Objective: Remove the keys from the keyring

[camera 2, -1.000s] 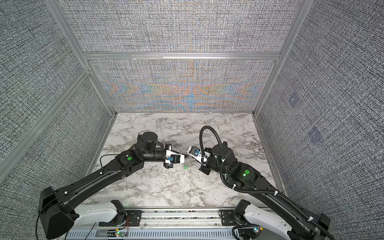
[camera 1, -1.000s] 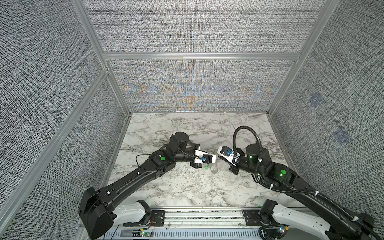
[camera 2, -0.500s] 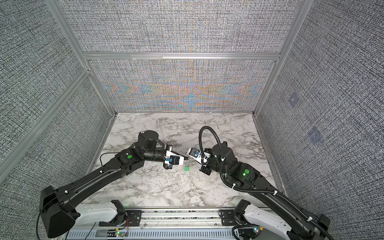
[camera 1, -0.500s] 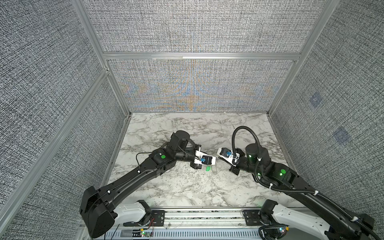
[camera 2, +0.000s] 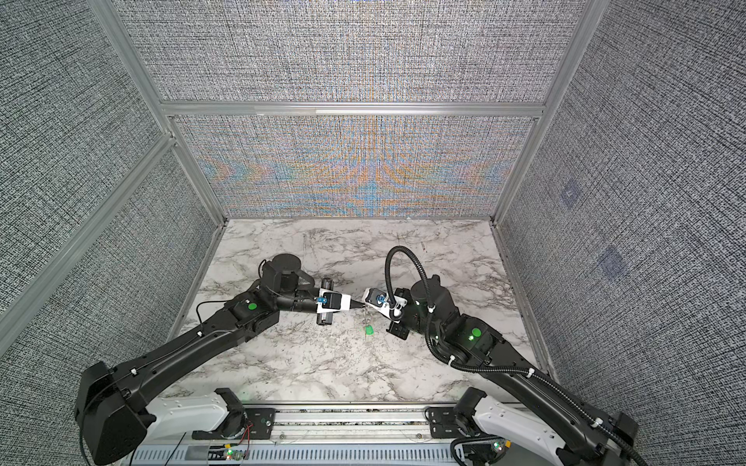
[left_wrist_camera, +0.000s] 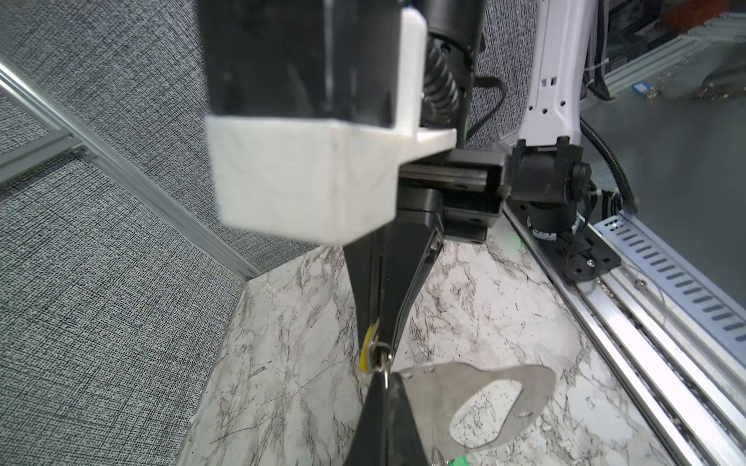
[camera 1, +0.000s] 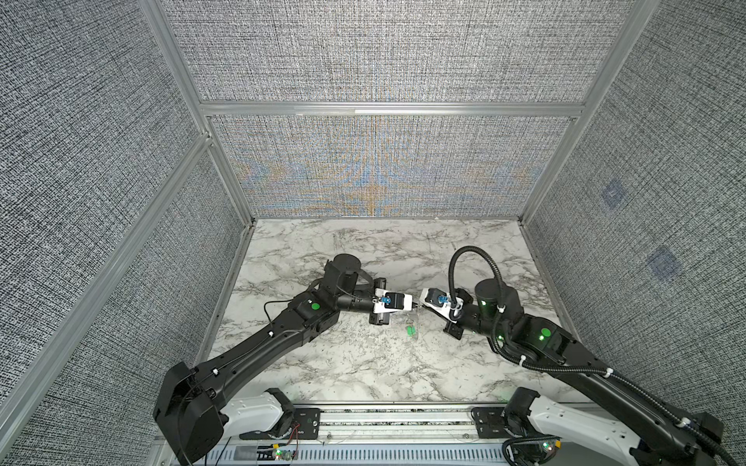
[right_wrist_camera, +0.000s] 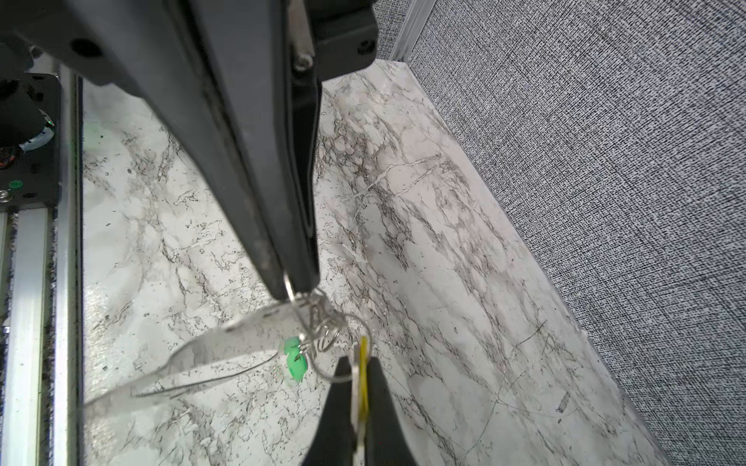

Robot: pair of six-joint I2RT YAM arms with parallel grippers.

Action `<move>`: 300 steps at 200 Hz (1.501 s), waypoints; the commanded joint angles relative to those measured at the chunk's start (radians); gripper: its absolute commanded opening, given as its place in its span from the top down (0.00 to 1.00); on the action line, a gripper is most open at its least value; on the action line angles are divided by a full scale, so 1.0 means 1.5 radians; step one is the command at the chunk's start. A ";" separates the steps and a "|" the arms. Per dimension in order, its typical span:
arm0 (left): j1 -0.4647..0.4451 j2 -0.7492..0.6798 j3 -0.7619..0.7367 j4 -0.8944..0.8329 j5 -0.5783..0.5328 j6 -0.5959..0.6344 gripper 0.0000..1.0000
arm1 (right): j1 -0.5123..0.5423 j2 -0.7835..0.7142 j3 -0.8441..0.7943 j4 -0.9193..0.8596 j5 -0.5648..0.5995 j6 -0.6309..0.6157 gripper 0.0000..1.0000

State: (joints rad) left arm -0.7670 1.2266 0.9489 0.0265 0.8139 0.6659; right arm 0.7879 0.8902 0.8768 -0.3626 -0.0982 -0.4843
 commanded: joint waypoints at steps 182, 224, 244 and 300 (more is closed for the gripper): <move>0.016 0.008 -0.076 0.315 0.010 -0.250 1.00 | 0.013 0.009 -0.045 0.151 0.016 -0.010 1.00; 0.021 0.011 -0.097 0.390 0.013 -0.313 1.00 | 0.013 -0.035 -0.047 0.107 0.035 0.007 0.84; 0.025 0.015 -0.103 0.411 0.025 -0.336 1.00 | 0.013 -0.055 -0.038 0.069 0.048 0.012 0.74; 0.028 0.016 -0.115 0.459 0.041 -0.376 1.00 | 0.012 -0.086 0.008 0.017 0.017 0.035 0.73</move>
State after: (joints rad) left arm -0.7254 1.2533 0.7807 0.6338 0.8482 0.1463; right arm 0.8062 0.7658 0.8528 -0.3088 -0.0273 -0.4644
